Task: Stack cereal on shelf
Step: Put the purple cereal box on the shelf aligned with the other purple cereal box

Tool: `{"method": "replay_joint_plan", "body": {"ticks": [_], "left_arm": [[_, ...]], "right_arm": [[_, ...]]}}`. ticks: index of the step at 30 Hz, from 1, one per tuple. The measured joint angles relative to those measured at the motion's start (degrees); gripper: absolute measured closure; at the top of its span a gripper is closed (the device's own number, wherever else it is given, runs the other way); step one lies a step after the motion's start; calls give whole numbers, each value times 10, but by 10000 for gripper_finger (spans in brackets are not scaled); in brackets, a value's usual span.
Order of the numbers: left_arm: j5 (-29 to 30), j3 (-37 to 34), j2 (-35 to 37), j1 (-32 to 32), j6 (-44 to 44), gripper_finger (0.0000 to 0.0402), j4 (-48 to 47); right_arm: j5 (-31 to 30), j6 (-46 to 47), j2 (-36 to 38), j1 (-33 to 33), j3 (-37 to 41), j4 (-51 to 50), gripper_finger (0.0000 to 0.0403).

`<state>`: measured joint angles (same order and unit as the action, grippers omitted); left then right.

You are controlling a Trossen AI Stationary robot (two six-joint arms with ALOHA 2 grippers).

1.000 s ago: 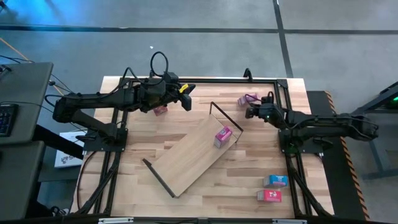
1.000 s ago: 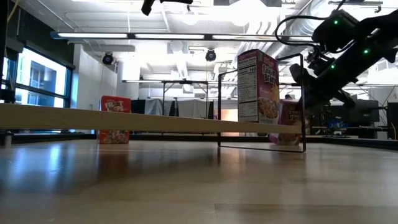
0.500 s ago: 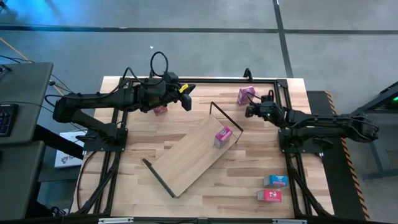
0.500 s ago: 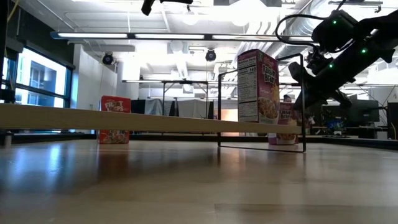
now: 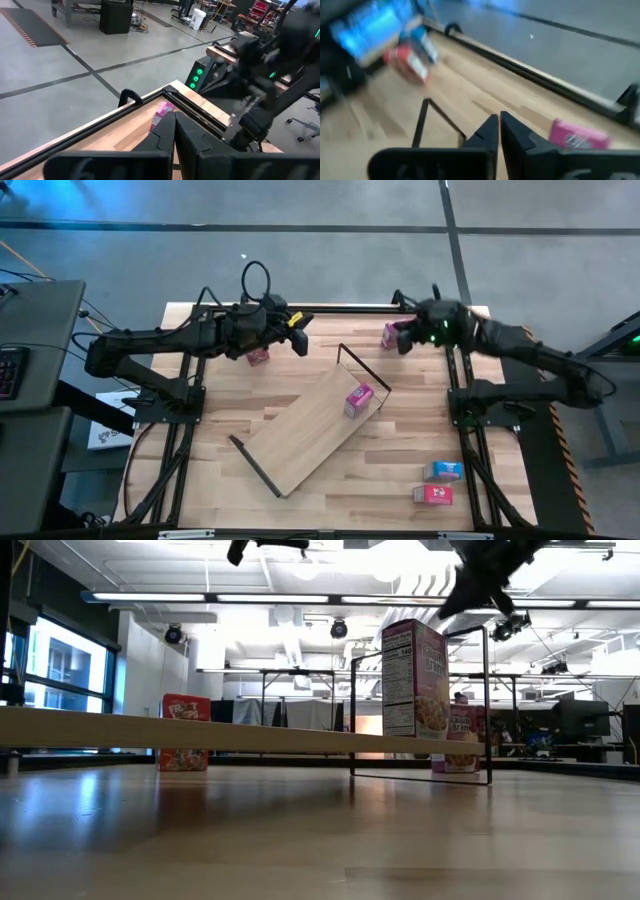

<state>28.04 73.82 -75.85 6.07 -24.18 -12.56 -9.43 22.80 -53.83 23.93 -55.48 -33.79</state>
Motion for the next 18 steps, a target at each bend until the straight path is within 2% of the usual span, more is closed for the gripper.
{"method": "replay_joint_plan", "body": {"ticks": [2, 4, 9, 13, 18], "left_arm": [[-8, 0, 2, 6, 10, 401, -1], [-25, 0, 9, 15, 25, 401, -7], [-64, 0, 36, 42, 60, 401, -35], [-81, 0, 55, 58, 93, 401, -48], [-83, 0, 68, 67, 113, 402, -57]], "right_arm": [[32, -72, -49, 19, -86, -90, 369], [40, -138, -106, 38, -169, -197, 329], [39, -290, -259, 85, -340, -421, 198], [39, -444, -350, 104, -405, -464, 124], [39, -551, -413, 116, -409, -468, 99]]}}
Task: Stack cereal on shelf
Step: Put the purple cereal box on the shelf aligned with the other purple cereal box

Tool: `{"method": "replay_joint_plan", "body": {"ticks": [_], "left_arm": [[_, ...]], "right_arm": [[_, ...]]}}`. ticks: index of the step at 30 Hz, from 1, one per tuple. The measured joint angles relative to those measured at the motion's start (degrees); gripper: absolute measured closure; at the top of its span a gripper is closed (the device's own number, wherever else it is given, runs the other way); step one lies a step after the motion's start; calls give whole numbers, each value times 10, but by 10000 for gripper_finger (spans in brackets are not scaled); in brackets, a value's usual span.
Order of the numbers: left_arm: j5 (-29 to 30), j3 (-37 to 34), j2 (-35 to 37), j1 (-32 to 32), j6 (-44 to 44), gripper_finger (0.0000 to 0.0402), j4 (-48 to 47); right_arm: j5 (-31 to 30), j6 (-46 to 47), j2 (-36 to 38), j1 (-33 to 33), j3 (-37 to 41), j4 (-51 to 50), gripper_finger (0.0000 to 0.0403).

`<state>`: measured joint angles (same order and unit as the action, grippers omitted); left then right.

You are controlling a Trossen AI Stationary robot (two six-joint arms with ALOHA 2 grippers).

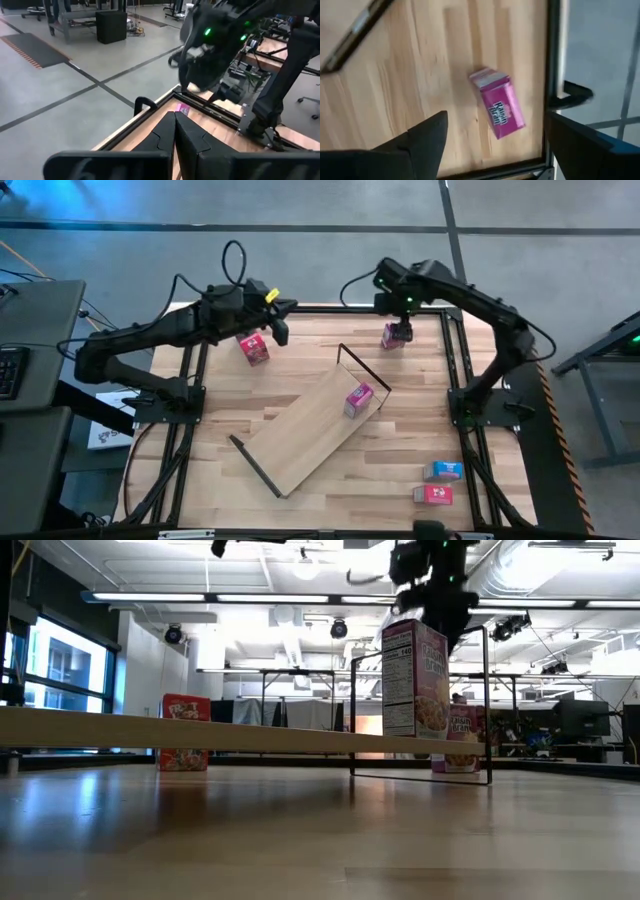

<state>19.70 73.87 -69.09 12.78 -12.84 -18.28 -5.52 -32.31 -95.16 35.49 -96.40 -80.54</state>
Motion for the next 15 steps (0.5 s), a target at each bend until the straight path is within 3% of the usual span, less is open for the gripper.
{"method": "replay_joint_plan", "body": {"ticks": [15], "left_arm": [[-1, 0, -3, 0, 0, 401, 3]], "right_arm": [[-55, -142, -28, 7, 122, 80, 98]]}}
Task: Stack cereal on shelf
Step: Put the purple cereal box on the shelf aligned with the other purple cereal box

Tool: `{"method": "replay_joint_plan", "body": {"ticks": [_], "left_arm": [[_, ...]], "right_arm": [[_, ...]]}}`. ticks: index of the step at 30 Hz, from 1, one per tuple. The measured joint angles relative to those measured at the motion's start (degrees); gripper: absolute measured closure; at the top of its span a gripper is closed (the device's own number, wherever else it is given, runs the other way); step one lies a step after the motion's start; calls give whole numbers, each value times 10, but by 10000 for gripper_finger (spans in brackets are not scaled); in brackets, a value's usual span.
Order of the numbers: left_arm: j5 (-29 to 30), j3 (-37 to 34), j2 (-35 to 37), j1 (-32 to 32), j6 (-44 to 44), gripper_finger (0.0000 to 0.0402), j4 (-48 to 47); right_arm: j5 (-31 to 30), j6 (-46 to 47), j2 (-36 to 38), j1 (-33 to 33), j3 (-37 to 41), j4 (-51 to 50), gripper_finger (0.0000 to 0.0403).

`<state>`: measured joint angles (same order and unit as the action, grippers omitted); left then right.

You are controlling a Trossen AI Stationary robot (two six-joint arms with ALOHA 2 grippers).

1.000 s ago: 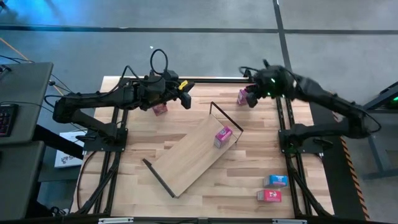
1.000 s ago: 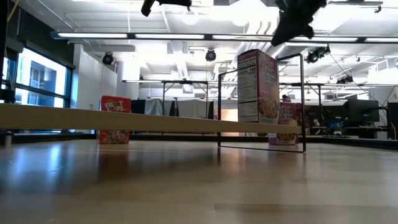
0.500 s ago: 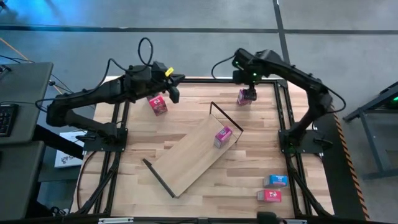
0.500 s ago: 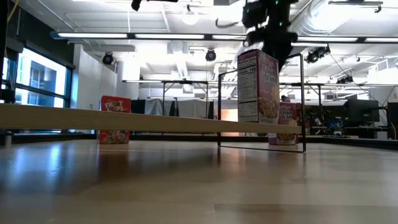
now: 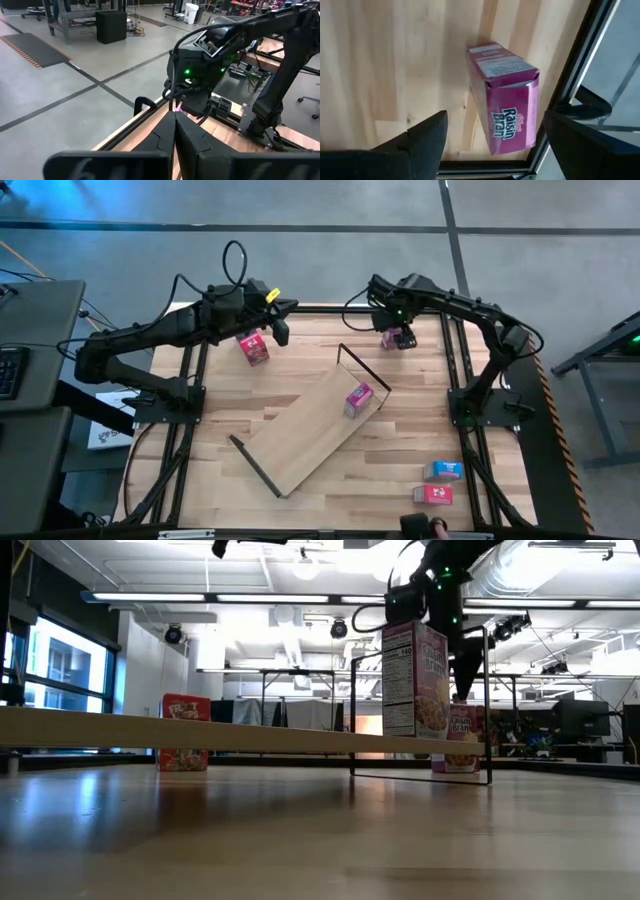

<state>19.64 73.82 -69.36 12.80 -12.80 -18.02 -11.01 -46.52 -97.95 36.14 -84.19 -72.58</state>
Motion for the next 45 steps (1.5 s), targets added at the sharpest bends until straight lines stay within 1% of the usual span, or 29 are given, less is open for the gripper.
{"method": "replay_joint_plan", "body": {"ticks": [4, 6, 12, 22, 25, 29, 32, 35, 39, 45], "left_arm": [[0, 0, 0, 0, 0, 401, 0], [0, 0, 0, 0, -1, 401, 0], [0, 0, 0, 0, -5, 401, 0], [0, 0, 0, -1, -7, 401, -1], [0, 0, 0, -1, -16, 401, -2], [0, 0, 0, -1, -17, 402, -2], [0, 0, 0, -1, -20, 401, -2], [0, 0, 0, -1, -20, 401, -2], [0, 0, 0, -1, -17, 401, -2], [0, -1, 10, -1, 5, 401, -3]], "right_arm": [[-25, 1, 0, 0, 12, 36, 98], [-27, 0, 0, 3, 12, 49, 98], [-15, -24, -13, 15, 12, 39, 98], [-6, -10, -64, 37, 12, 36, 101], [-1, -10, -64, 38, 12, 37, 122], [-15, -9, -64, 38, 12, 34, 181], [-5, -2, -64, 37, 12, 34, 227], [-3, 0, -64, 37, 12, 27, 259], [1, 3, -51, 37, 4, 1, 280], [1, 47, -7, 37, -58, -35, 284]]}}
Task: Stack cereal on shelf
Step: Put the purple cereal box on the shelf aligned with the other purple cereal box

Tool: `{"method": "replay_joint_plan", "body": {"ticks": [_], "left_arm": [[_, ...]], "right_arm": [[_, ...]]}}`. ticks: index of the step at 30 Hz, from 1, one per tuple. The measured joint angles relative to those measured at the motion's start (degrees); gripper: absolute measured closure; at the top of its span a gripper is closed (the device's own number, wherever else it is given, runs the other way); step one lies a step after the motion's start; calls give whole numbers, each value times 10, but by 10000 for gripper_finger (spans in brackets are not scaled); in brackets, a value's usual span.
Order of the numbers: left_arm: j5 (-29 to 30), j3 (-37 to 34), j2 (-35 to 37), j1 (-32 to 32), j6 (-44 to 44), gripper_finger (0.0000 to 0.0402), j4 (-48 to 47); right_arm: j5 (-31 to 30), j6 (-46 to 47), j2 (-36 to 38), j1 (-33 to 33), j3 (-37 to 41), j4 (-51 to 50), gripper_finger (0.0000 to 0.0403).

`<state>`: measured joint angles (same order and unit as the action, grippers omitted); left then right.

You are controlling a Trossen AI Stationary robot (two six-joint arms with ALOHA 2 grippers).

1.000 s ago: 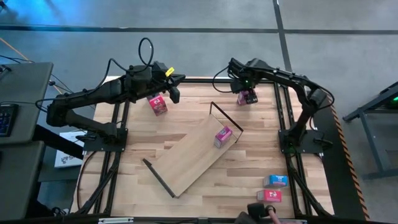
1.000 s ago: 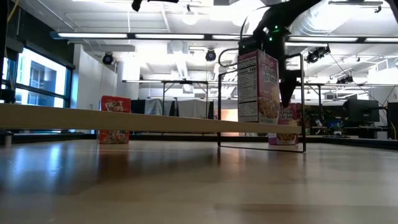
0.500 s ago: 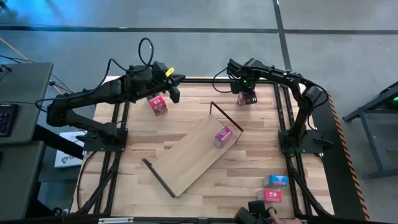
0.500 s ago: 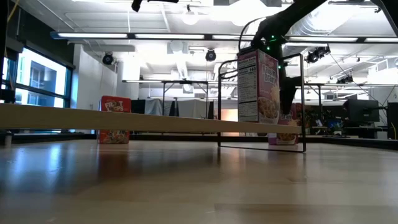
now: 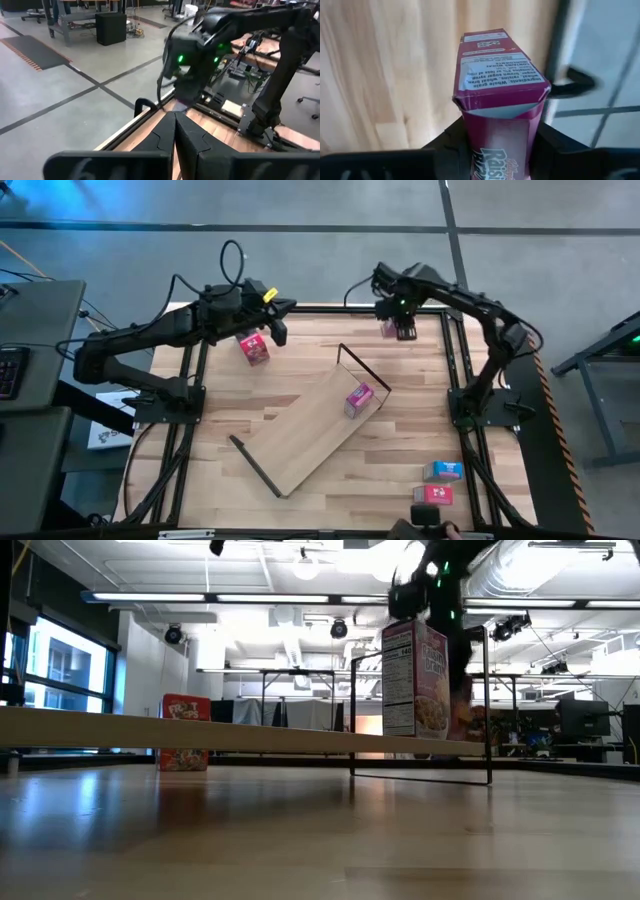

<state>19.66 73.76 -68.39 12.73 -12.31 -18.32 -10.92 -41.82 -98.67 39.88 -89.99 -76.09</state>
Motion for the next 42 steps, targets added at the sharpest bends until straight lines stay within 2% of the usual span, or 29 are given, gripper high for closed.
{"method": "replay_joint_plan", "body": {"ticks": [3, 6, 9, 13, 21, 26, 30, 33, 42], "left_arm": [[0, 0, 15, 0, 1, 401, -2], [3, 0, 35, 0, 14, 402, -4], [3, 0, 55, 0, 20, 401, -4], [4, 0, 75, 0, 20, 402, -4], [5, 0, 89, 0, 20, 402, -4], [5, 0, 88, 0, 15, 402, -5], [5, 0, 87, 0, 5, 401, -9], [5, 0, 87, 0, 4, 401, -10], [5, 0, 87, 0, 4, 402, -12]], "right_arm": [[10, 34, 30, -3, -58, 0, 285], [49, 79, 49, -19, -138, 3, 285], [94, 135, 52, -53, -227, 12, 285], [110, 175, 48, -126, -298, 49, 285], [105, 227, 33, -310, -275, 125, 285], [89, 257, -31, -379, -273, 92, 285], [70, 225, -88, -394, -297, 19, 285], [79, 210, -118, -392, -313, -29, 285], [57, 113, -163, -391, -318, -76, 285]]}}
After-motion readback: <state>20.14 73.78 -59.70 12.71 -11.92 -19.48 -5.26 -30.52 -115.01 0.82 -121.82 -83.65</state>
